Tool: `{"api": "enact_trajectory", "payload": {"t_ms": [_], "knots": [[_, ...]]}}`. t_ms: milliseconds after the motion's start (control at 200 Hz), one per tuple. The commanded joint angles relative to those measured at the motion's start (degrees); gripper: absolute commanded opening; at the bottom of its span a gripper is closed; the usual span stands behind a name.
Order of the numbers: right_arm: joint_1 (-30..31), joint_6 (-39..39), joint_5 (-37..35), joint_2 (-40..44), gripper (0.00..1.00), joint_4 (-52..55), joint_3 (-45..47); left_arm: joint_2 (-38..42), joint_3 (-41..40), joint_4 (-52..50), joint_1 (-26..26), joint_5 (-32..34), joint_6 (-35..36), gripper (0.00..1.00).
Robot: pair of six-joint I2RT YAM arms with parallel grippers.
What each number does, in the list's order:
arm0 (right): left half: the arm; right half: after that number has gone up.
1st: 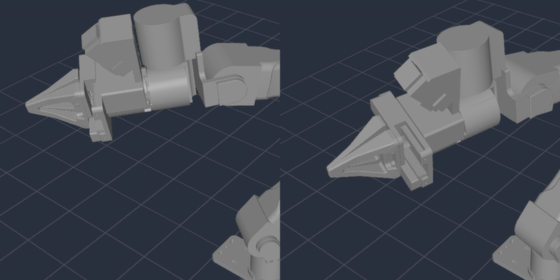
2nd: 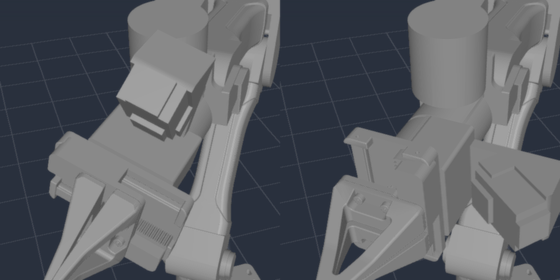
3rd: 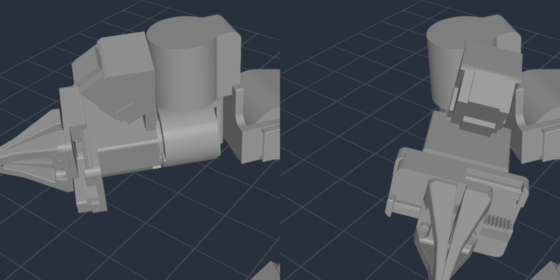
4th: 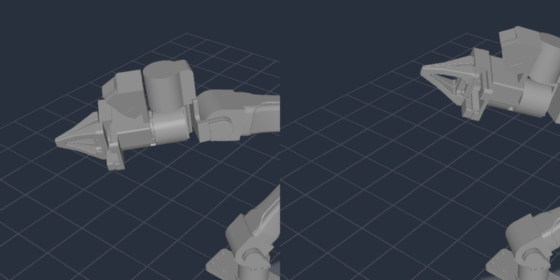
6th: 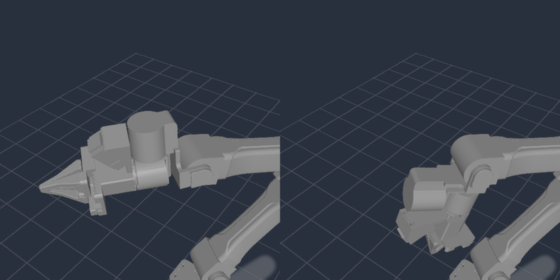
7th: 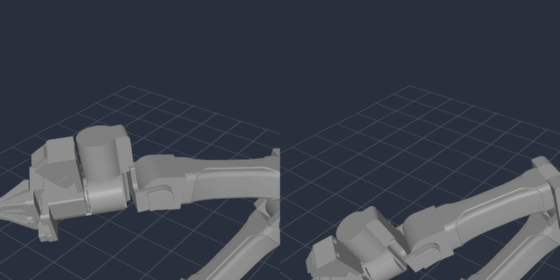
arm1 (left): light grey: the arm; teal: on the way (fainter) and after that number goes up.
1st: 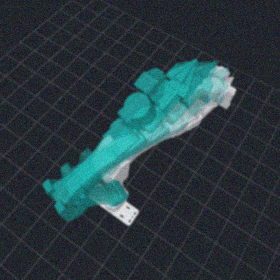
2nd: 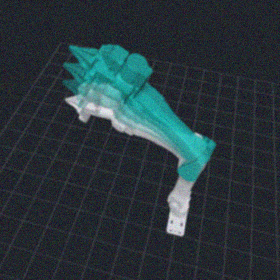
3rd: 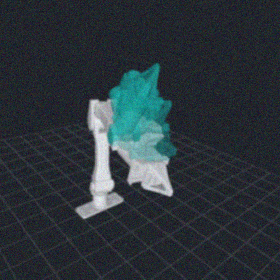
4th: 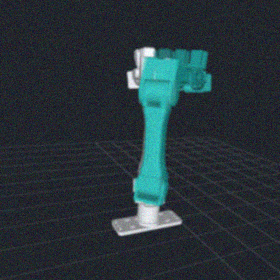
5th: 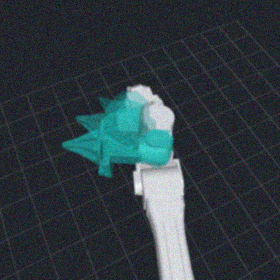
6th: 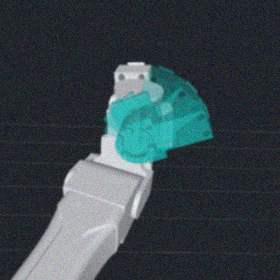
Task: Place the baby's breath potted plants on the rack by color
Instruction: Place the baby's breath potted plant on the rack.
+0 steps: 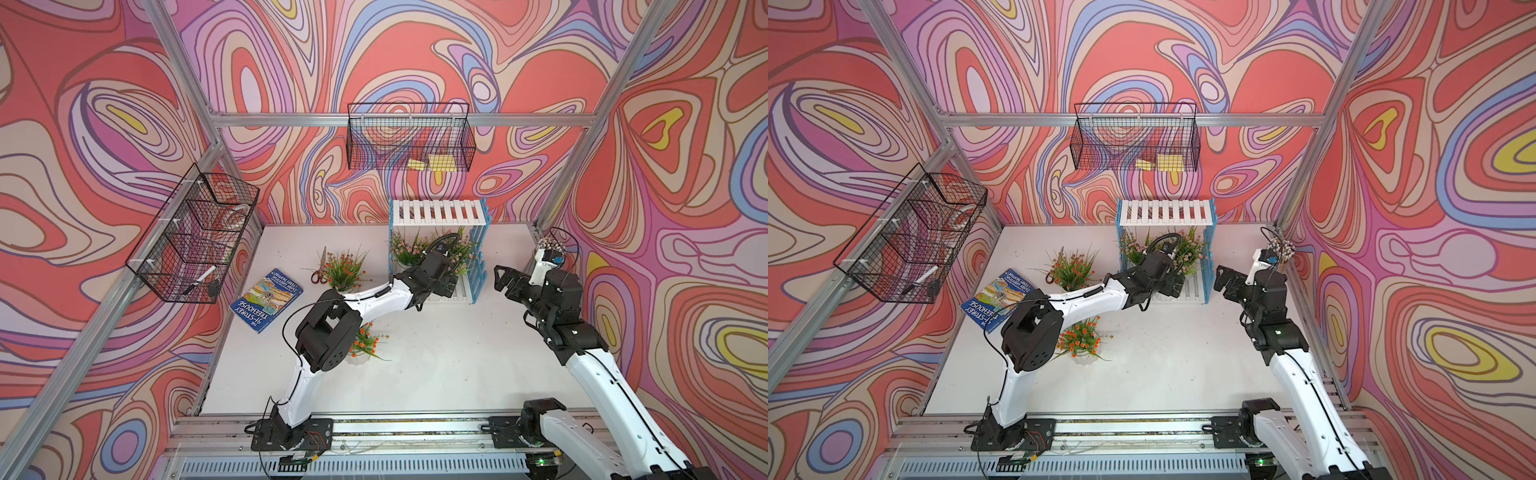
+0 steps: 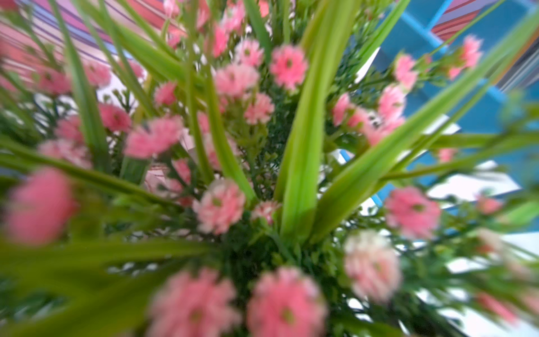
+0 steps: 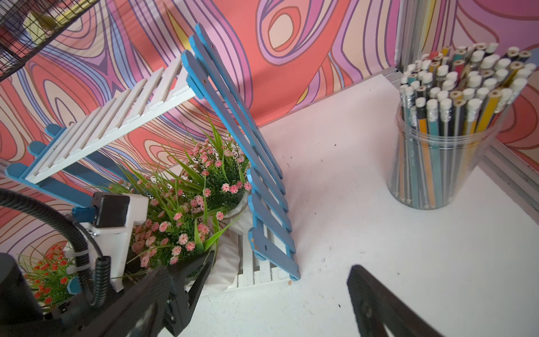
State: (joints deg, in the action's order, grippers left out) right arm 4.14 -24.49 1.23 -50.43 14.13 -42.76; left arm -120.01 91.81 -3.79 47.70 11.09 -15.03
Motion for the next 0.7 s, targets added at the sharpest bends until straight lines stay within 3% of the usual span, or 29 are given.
{"api": "enact_trajectory", "payload": {"t_ms": [0,295,526,691], "knots": [[-0.4,0.6,0.7,-0.2,0.98,-0.9,0.8,4.5,-0.6,4.2,0.4,-1.0,1.2,1.0],[-0.4,0.5,0.8,-0.1,0.98,-0.9,0.8,8.7,-2.7,10.1,0.4,-3.1,2.2,1.0],[-0.3,1.1,0.7,-0.7,0.98,-0.8,0.5,17.9,-13.0,25.7,0.3,-7.5,0.7,1.0],[-0.4,1.0,1.4,-1.7,0.98,-1.8,0.5,26.0,-18.9,30.9,0.3,-10.1,2.4,1.0]]}}
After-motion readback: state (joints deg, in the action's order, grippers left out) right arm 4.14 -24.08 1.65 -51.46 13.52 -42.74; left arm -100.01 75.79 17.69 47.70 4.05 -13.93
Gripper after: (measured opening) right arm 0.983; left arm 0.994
